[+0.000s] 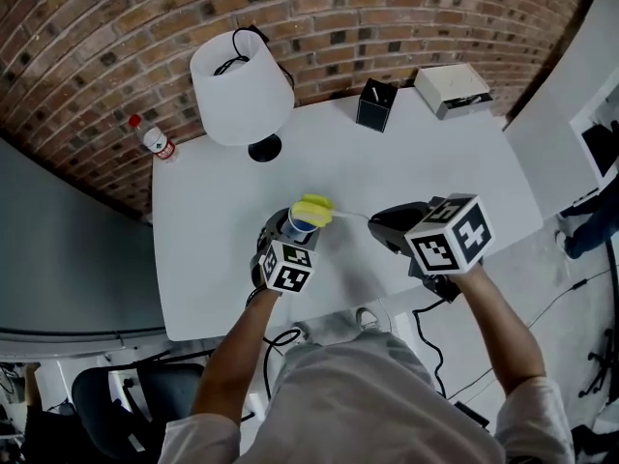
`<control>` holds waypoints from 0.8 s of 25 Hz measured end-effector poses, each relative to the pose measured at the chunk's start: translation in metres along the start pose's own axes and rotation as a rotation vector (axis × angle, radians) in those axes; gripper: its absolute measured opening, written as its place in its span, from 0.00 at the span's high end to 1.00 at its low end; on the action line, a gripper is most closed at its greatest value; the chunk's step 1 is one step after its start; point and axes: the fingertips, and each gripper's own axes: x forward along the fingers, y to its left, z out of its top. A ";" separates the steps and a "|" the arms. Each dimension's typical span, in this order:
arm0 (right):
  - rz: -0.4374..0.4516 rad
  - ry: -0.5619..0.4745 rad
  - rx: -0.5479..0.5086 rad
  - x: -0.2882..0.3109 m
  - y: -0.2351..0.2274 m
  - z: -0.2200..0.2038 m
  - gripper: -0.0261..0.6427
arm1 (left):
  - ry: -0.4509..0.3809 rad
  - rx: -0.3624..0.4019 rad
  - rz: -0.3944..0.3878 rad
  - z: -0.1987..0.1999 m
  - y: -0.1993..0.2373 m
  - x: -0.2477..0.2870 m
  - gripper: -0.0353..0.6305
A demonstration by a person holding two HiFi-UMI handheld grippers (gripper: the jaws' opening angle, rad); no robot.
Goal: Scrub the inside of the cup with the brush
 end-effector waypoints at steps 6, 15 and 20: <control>-0.013 -0.084 0.050 -0.003 -0.004 -0.001 0.91 | -0.032 -0.123 -0.035 -0.003 -0.009 0.009 0.51; -0.023 -0.180 0.073 0.010 0.005 -0.005 0.92 | -0.005 -0.195 -0.025 -0.022 -0.011 0.009 0.51; 0.002 -0.174 0.071 0.015 0.009 -0.005 0.91 | 0.010 -0.221 -0.013 -0.031 -0.010 0.007 0.51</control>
